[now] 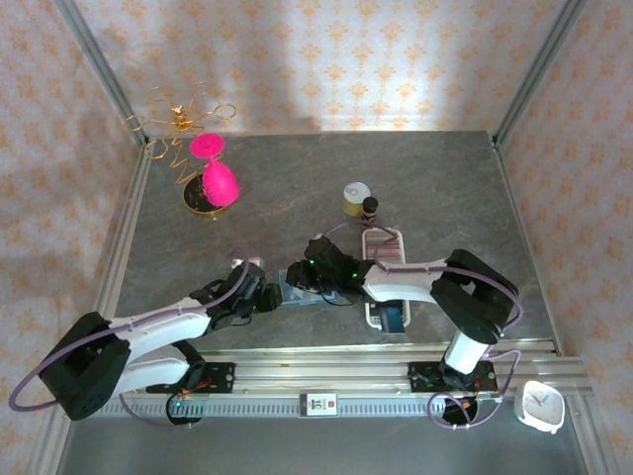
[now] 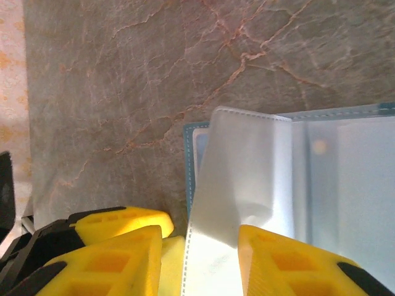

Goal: Put the credit cards into the card holder

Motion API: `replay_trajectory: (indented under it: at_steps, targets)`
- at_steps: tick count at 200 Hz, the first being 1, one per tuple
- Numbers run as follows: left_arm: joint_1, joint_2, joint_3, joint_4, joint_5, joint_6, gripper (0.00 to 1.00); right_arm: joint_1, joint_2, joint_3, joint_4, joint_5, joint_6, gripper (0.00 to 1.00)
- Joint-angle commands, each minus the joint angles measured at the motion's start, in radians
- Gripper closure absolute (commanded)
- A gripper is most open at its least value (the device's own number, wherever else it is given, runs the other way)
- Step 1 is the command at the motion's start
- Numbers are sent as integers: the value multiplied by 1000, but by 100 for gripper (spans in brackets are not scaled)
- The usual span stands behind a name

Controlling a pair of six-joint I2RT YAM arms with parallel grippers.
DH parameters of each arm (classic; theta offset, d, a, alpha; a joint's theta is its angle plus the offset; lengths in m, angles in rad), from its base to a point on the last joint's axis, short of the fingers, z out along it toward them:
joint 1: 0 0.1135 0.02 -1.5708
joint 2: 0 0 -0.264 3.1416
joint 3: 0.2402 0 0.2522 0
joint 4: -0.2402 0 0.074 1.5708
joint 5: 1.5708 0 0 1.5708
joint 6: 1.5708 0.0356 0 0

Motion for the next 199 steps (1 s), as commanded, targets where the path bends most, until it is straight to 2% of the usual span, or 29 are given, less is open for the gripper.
replay_trajectory:
  at_steps: [1,43,77,113,199]
  targets:
    - [-7,-73,-14,-129,-103,-44,56,7,35,9,95,-27,32,62]
    - [-3,-213,-23,-213,-212,-115,57,7,78,16,124,-44,43,61]
    - [1,-282,-15,-235,-236,-119,56,7,87,25,98,-33,33,61]
    - [4,-271,11,-249,-232,-115,56,7,76,37,49,-13,7,62]
    - [9,-246,33,-227,-203,-91,56,8,68,66,-195,133,-80,65]
